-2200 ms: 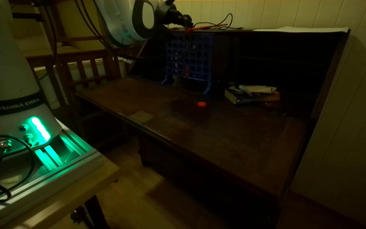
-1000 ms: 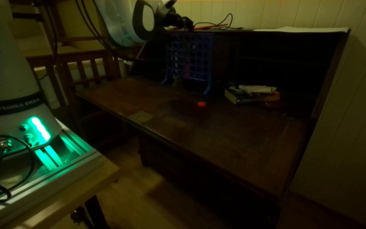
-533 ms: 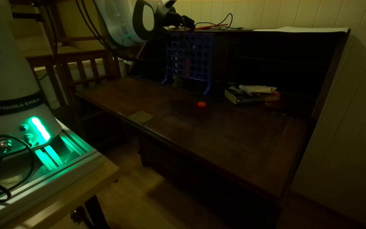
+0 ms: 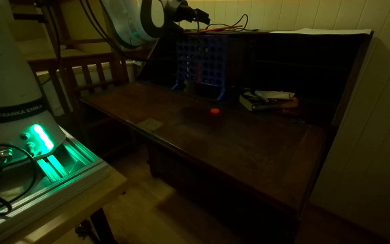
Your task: Put one orange disc in the blue board
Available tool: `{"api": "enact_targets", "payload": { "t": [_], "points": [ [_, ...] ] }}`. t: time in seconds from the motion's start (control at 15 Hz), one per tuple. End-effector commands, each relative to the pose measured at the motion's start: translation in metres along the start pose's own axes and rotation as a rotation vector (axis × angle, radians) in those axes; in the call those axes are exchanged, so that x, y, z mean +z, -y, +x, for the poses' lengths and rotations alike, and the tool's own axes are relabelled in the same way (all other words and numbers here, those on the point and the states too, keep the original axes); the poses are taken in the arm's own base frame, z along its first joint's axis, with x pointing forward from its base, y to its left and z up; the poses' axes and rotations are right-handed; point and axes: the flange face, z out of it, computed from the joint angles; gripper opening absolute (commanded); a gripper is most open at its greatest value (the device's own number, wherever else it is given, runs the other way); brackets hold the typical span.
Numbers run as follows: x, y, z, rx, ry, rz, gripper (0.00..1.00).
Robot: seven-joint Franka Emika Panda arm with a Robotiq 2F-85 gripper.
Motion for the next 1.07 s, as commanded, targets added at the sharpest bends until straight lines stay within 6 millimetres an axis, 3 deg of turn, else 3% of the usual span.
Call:
{"api": "enact_targets", "payload": {
  "t": [0.0, 0.33, 0.67, 0.87, 1.0],
  "points": [
    [-0.021, 0.002, 0.011, 0.019, 0.031, -0.004, 1.00],
    [-0.041, 0.003, 0.018, 0.029, 0.112, -0.053, 1.00],
    [-0.061, 0.006, 0.014, 0.001, 0.307, -0.148, 1.00],
    [-0.065, 0.011, -0.002, -0.025, 0.440, -0.187, 1.00],
    [-0.065, 0.015, -0.022, -0.041, 0.518, -0.188, 1.00]
  ]
}}
